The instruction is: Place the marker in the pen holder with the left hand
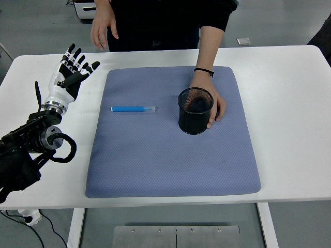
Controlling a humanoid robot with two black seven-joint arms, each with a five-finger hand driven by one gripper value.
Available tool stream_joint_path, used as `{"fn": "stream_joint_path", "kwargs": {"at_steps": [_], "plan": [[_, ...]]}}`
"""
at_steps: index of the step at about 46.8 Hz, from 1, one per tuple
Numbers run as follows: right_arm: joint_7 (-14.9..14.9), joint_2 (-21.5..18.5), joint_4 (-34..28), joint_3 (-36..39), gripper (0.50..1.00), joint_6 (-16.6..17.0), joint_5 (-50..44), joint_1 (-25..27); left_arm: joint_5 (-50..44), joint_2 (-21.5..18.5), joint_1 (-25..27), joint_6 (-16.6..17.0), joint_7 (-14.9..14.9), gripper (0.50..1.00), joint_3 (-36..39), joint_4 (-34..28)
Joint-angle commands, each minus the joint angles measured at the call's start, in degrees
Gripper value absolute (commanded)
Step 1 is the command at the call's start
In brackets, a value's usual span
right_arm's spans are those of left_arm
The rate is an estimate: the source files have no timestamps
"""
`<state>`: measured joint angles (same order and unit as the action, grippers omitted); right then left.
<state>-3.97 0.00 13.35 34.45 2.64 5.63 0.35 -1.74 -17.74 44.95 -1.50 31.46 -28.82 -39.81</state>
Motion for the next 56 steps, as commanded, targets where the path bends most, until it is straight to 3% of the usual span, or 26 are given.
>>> {"fn": "stream_joint_path", "kwargs": {"at_steps": [1,56], "plan": [[0.01,0.00,0.00,0.00,1.000,0.00,0.00,0.00,-0.01,-0.01,-0.04,0.01,-0.09,1.000,-0.01,-0.01],[0.01,0.00,0.00,0.00,1.000,0.00,0.00,0.00,-0.10,-0.01,-0.04,-0.08,-0.09,1.000,-0.10,-0.09]]}}
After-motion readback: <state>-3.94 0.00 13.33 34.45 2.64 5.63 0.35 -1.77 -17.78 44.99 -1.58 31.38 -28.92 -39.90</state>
